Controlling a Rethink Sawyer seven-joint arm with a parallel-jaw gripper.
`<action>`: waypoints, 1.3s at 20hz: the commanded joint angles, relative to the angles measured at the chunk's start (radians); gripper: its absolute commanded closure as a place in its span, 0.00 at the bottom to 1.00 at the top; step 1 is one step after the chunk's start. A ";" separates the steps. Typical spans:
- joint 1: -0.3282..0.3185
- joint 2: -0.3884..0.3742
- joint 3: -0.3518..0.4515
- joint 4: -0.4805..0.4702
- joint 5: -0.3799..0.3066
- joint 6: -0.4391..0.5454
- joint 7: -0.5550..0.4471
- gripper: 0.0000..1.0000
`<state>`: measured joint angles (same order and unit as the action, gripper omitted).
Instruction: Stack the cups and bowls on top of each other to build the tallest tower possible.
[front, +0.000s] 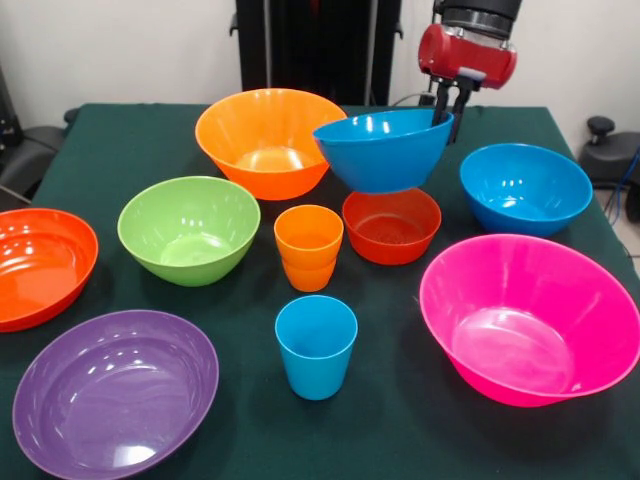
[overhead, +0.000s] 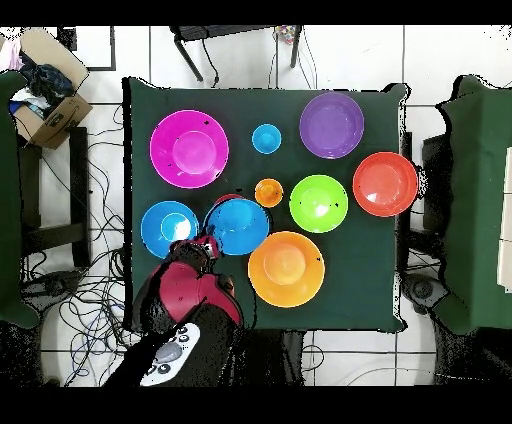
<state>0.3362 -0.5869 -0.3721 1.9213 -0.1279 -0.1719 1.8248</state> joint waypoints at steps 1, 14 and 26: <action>-0.030 -0.032 0.168 -0.078 -0.042 0.135 0.055 1.00; -0.050 0.058 0.213 -0.060 -0.026 0.115 0.095 1.00; -0.032 0.121 0.174 -0.101 -0.029 0.172 0.055 1.00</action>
<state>0.3110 -0.5239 -0.2859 1.8909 -0.1279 -0.1222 1.8248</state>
